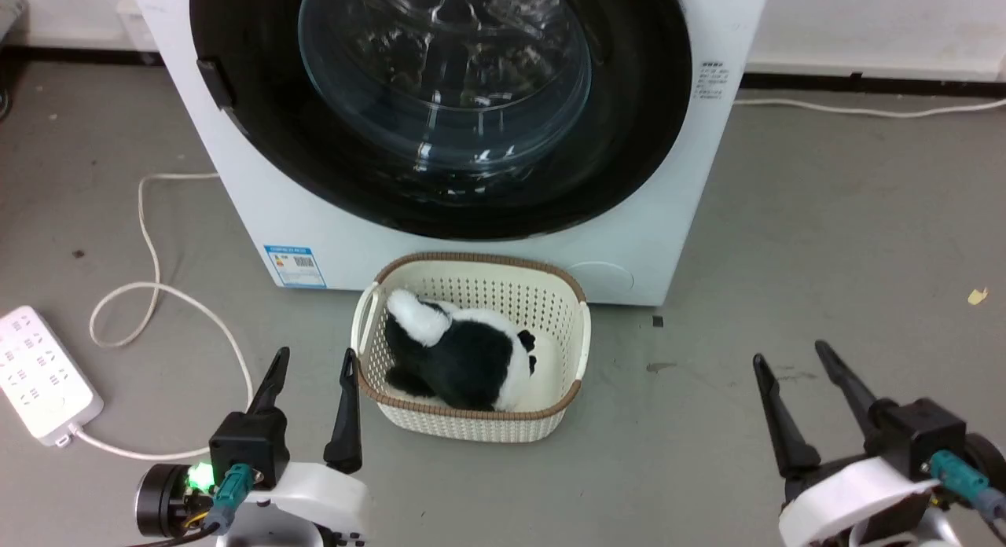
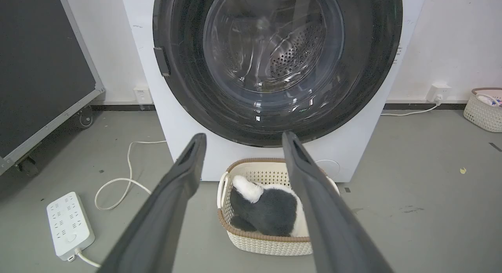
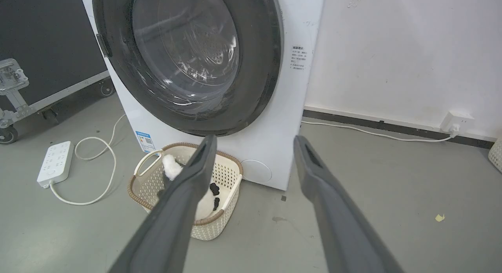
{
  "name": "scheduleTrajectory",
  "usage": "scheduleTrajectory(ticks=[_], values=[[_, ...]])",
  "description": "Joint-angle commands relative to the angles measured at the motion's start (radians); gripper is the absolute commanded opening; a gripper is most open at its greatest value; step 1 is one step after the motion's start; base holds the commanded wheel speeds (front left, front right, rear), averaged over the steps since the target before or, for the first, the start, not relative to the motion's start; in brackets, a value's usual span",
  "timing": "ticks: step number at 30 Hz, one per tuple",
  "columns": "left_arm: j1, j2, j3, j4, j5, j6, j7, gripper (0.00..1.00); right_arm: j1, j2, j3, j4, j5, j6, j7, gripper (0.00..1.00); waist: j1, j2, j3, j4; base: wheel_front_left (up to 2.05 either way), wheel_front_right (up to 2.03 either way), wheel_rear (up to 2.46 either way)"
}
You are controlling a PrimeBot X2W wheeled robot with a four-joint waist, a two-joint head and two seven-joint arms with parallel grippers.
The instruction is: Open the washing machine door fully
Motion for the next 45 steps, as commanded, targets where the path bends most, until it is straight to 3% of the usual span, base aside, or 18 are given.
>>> scheduleTrajectory(ticks=[1, 16, 17, 18, 33, 45], values=[[-0.013, 0.001, -0.004, -0.008, -0.008, 0.007, -0.010, 1.00, -0.025, -0.011, -0.003, -0.006, 0.014, 0.000, -0.009, 1.00, 0.0000, -0.0001, 0.011, 0.004, 0.00, 0.00, 0.00], [-0.062, 0.001, -0.049, -0.031, -0.034, 0.029, -0.042, 1.00, -0.181, -0.052, -0.028, -0.008, 0.141, 0.000, 0.026, 1.00, 0.0000, -0.0001, 0.099, 0.042, 0.00, 0.00, 0.00], [-0.064, 0.001, -0.051, -0.032, -0.036, 0.031, -0.044, 1.00, -0.194, -0.051, -0.033, -0.004, 0.150, 0.000, 0.033, 0.88, 0.0000, -0.0001, 0.104, 0.045, 0.00, 0.00, 0.00], [-0.072, 0.001, -0.057, -0.035, -0.042, 0.034, -0.050, 1.00, -0.233, -0.050, -0.048, 0.008, 0.183, 0.000, 0.053, 0.00, 0.0000, -0.0001, 0.119, 0.054, 0.00, 0.00, 0.00], [-0.098, 0.001, -0.084, -0.054, -0.073, 0.057, -0.079, 1.00, -0.485, -0.011, -0.211, 0.139, 0.350, 0.000, 0.196, 0.00, 0.0000, -0.0001, 0.177, 0.100, 0.00, 0.00, 0.00], [-0.126, 0.002, -0.109, -0.071, -0.095, 0.074, -0.104, 1.00, -0.764, 0.005, -0.404, 0.360, 0.407, 0.000, 0.346, 0.00, 0.0000, -0.0001, 0.237, 0.133, 0.00, 0.00, 0.00]])
